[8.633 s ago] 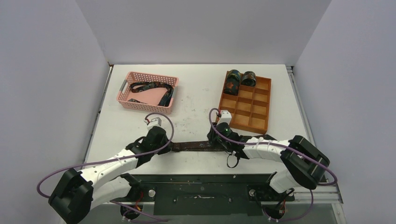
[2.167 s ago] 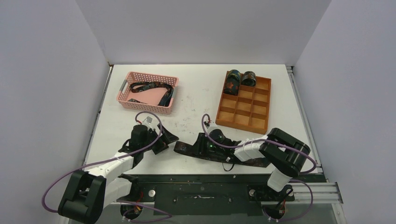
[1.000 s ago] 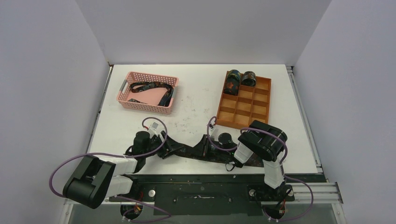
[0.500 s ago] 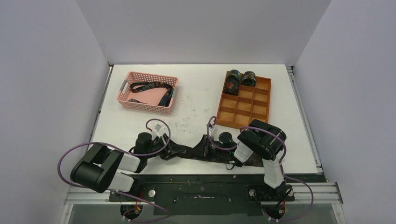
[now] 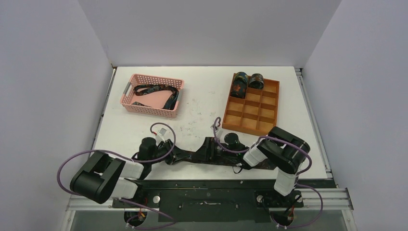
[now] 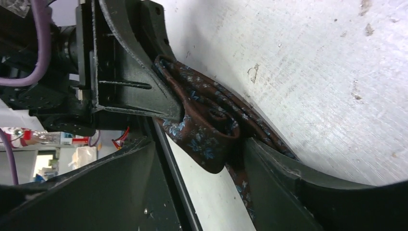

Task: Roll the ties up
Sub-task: Roll the tie at the center of the board.

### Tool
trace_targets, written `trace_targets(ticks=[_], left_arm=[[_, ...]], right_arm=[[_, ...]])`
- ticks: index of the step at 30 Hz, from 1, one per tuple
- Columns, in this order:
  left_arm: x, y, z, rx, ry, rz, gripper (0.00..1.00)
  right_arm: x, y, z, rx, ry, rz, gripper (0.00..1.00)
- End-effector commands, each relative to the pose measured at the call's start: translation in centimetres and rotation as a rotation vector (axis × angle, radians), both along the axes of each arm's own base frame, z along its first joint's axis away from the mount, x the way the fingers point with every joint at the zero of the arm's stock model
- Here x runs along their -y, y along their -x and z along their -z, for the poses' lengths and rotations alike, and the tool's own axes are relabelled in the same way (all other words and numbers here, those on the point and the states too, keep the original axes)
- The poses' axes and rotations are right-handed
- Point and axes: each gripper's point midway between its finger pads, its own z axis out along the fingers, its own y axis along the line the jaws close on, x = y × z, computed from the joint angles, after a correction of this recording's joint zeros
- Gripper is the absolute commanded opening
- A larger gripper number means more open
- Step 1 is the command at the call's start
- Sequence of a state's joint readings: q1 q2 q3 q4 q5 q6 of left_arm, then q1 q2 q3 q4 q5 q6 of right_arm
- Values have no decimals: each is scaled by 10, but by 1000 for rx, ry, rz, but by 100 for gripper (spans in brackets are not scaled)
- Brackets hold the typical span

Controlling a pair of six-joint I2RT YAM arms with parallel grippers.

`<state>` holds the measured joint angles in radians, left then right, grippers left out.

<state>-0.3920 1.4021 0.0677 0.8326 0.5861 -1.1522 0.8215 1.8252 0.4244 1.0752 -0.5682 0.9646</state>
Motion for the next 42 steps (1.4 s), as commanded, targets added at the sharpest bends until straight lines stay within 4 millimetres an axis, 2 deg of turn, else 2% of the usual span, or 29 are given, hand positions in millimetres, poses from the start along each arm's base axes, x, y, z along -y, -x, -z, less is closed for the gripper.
trace_targets(ticks=[1, 3, 9, 10, 19, 22, 30, 35, 42], left_arm=[[-4, -3, -4, 54, -86, 0, 0], [-10, -6, -3, 72, -166, -16, 0], [-41, -19, -15, 132, -387, -121, 0], [-49, -16, -12, 114, -435, -129, 0], [-95, -15, -3, 45, -793, -211, 0], [-106, -18, -5, 29, -888, -233, 0], [-134, -26, -25, 9, -1150, -270, 0], [-142, -28, -33, -1, -1279, -253, 0], [-148, -31, -34, -40, -1535, -203, 0]], right_arm=[[19, -12, 16, 26, 190, 53, 75], [26, -19, 14, 49, 259, 81, 80], [58, -45, -7, 155, 414, 218, 82], [63, -48, -13, 175, 430, 239, 82], [88, -58, -40, 261, 502, 322, 81], [91, -55, -39, 262, 505, 323, 81], [96, -48, -32, 254, 505, 321, 80], [99, -45, -27, 255, 513, 318, 80], [103, -42, -20, 249, 529, 313, 80]])
